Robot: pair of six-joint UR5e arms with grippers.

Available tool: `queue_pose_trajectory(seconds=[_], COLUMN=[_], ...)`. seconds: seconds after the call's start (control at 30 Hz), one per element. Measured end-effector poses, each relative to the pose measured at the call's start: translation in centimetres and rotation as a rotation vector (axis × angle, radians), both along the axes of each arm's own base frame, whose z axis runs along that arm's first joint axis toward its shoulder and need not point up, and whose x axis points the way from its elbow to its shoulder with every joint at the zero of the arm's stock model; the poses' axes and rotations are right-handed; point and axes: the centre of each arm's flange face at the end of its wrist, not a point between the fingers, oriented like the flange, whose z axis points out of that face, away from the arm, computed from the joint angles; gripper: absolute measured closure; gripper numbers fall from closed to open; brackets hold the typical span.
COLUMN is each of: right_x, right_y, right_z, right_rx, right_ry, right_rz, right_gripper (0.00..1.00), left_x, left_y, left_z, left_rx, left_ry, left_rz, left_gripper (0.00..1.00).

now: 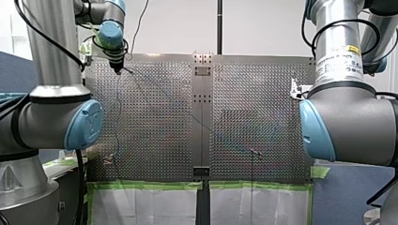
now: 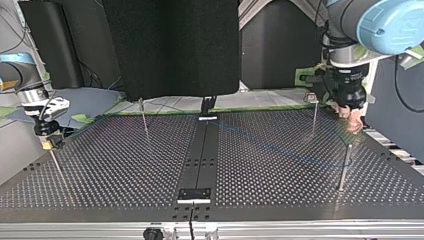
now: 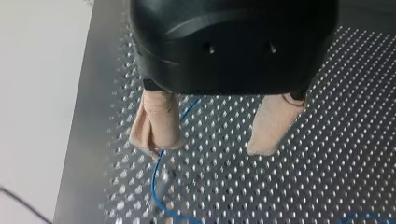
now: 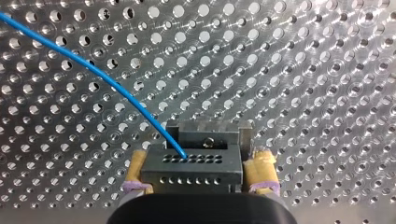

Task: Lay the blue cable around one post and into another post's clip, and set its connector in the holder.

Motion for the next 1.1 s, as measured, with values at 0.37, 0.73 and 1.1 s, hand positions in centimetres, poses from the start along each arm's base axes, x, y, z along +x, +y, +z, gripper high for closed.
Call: queue_pose_trajectory(seconds=[0.37,0.73,1.1], right_x=[0.00,0.00,0.00], right_y=[0.00,-0.01,0.01], right_z=[0.05,0.02,0.05], right_rx=[-0.001,-0.002,-0.002], right_ry=[0.001,0.000,0.002], right_rz=[0.000,0.000,0.000], right_gripper=[0.11,0.11,0.11], left_x=[0.13,0.12,0.13], left_y=[0.95,0.95,0.90], left_z=[0.26,0.26,0.27], left_rx=[-0.002,0.000,0.002], left_ry=[-0.016,-0.016,-0.016], left_rz=[0.036,0.034,0.031], left_gripper=[0.00,0.00,0.00])
